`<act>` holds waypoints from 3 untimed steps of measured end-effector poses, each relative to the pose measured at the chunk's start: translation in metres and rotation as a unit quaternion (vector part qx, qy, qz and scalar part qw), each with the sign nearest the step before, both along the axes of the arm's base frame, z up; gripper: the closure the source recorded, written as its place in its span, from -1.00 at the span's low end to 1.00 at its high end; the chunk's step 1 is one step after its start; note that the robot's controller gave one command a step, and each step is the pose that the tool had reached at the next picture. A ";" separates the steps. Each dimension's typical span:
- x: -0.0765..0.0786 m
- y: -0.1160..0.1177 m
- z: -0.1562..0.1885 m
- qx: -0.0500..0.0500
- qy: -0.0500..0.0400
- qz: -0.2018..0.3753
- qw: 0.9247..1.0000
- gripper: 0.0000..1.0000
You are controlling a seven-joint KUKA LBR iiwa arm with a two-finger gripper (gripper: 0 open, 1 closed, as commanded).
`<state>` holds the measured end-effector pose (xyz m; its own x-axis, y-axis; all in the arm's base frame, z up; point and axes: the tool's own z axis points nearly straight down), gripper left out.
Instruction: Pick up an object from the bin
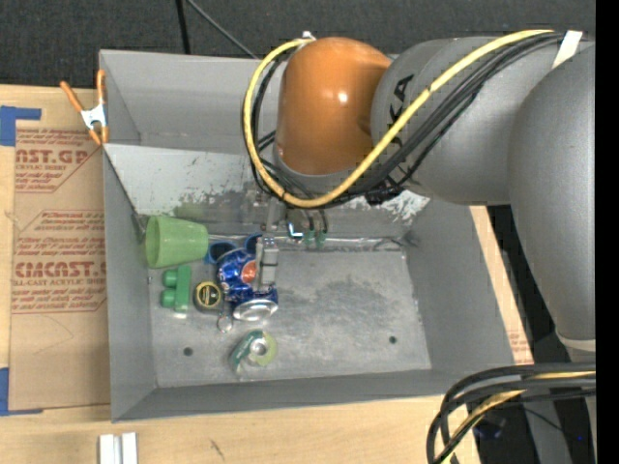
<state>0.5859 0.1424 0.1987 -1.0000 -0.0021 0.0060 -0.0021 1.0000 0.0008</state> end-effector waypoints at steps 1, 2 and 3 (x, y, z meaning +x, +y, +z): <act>-0.014 0.006 -0.133 -0.001 0.000 -0.135 0.991 -1.00; -0.025 -0.012 -0.129 -0.001 -0.003 -0.091 0.996 -1.00; -0.025 -0.012 -0.129 0.000 -0.003 -0.091 0.996 1.00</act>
Offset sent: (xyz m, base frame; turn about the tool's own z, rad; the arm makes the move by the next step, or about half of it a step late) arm -0.0118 0.0059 -0.1287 0.2708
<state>0.5609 0.1307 0.0694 -0.9839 0.1788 0.0001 0.1788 0.9839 0.0006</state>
